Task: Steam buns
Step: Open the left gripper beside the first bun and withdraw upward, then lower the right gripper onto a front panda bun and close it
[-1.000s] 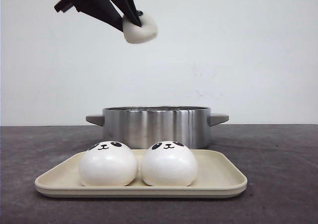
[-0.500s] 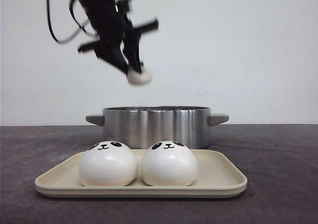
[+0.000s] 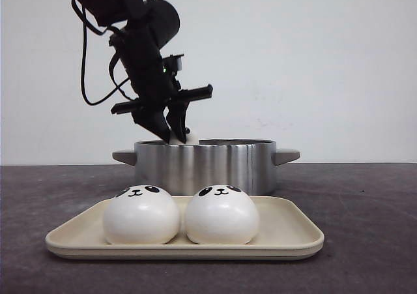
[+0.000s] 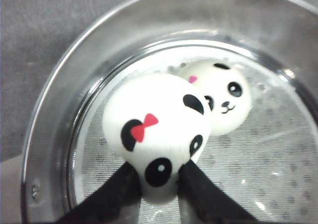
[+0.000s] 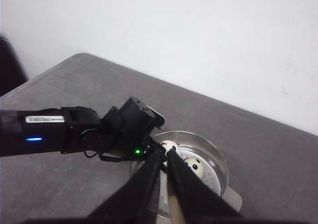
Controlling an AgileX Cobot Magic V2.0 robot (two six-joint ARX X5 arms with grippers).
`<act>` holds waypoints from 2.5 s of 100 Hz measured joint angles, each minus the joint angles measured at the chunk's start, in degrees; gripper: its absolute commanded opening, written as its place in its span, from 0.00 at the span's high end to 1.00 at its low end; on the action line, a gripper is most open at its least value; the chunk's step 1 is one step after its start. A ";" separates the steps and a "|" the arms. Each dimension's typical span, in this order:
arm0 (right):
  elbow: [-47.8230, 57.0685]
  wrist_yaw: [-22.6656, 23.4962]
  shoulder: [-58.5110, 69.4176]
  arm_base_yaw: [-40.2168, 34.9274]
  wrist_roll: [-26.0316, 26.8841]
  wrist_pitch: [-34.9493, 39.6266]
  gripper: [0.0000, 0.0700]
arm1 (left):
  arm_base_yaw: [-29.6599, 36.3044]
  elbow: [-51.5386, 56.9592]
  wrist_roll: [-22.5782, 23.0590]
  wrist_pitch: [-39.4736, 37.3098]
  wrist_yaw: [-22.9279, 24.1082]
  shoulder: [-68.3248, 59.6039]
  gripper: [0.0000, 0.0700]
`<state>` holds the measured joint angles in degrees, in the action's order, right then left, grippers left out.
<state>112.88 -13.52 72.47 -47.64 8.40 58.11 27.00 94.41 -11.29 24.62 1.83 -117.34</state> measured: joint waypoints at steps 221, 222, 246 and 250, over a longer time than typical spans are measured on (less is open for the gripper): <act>-49.29 16.44 24.11 -1.09 26.29 -20.50 0.23 | 5.40 1.16 -0.02 27.08 -0.63 56.02 0.33; -49.29 16.44 24.28 -1.09 26.34 -20.61 0.23 | 5.40 1.16 -0.02 27.19 -0.66 56.02 0.33; -49.29 16.55 25.53 -1.01 26.60 -21.97 0.58 | 5.66 1.16 0.11 28.37 -0.63 56.02 0.33; -49.29 16.55 25.53 -1.01 26.60 -21.92 0.60 | 5.66 1.16 0.26 28.37 -0.63 56.02 0.33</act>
<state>63.59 3.03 98.00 -48.64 35.00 36.18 32.67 95.57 -11.03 52.99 1.19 -61.32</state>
